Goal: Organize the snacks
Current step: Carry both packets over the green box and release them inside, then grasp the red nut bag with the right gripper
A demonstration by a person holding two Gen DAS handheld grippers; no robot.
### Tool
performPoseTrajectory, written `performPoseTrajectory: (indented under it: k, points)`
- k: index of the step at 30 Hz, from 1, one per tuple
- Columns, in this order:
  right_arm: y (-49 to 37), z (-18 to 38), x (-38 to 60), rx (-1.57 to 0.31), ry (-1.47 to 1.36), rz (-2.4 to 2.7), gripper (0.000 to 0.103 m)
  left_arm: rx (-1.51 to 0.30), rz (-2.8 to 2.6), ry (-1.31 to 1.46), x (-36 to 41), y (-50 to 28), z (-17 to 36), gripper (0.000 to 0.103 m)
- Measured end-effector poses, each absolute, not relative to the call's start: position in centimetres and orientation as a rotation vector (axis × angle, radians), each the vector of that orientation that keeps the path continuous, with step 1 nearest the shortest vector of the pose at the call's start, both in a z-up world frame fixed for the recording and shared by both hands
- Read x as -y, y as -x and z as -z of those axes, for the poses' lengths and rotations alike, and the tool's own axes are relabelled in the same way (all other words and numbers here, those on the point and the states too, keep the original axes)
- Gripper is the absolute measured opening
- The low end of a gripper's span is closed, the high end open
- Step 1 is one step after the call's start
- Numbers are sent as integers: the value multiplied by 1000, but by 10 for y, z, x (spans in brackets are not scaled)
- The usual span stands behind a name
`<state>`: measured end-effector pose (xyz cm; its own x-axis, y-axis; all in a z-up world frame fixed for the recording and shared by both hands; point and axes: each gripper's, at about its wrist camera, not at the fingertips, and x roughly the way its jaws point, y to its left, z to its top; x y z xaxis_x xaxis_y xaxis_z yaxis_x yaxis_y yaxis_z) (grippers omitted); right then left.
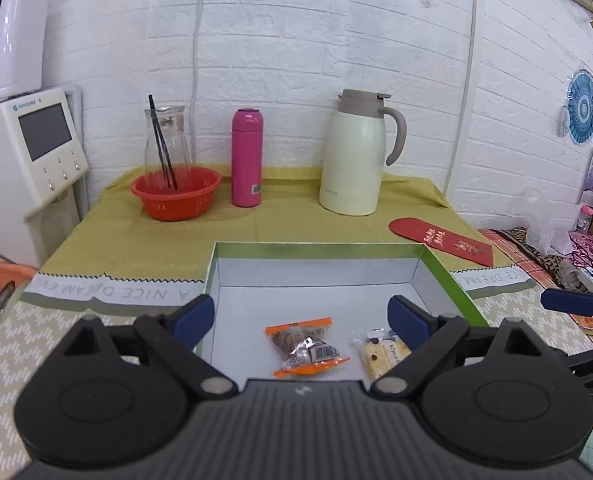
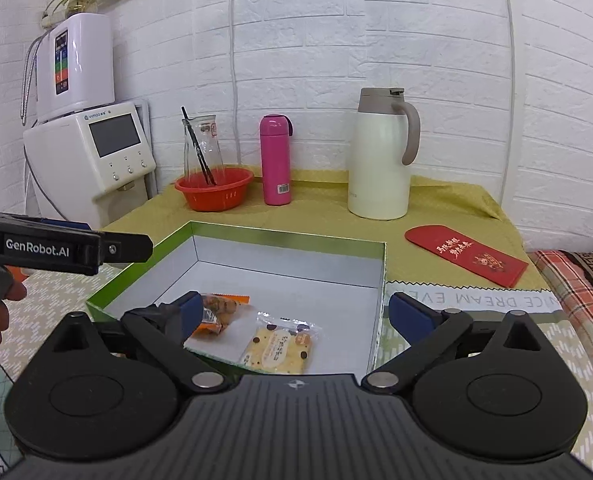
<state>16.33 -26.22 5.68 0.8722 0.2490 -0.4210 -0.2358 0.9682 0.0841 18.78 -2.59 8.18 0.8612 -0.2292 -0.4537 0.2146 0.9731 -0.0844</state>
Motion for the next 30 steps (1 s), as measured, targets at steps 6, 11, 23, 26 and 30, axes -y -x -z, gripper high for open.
performPoseTrajectory:
  k: [6,11,23,26,30]
  points:
    - [-109,-61,274,-402,-45,-221,103,-444,263,50,20,-130,-92,93]
    - [-70,-40,286,-413,-75,-179,103,-469,346,99,19,-95,-74,93]
    - [-89,2,313,-572,-293,-152,103,-684,495,87,65,-130,-39,93]
    - [-100,7,317,-589,-348,-166,103,-745,539,99,78,-152,-35,93]
    - [-116,14,321,-636,-402,-192,103,-805,504,56,92,-176,-22,91]
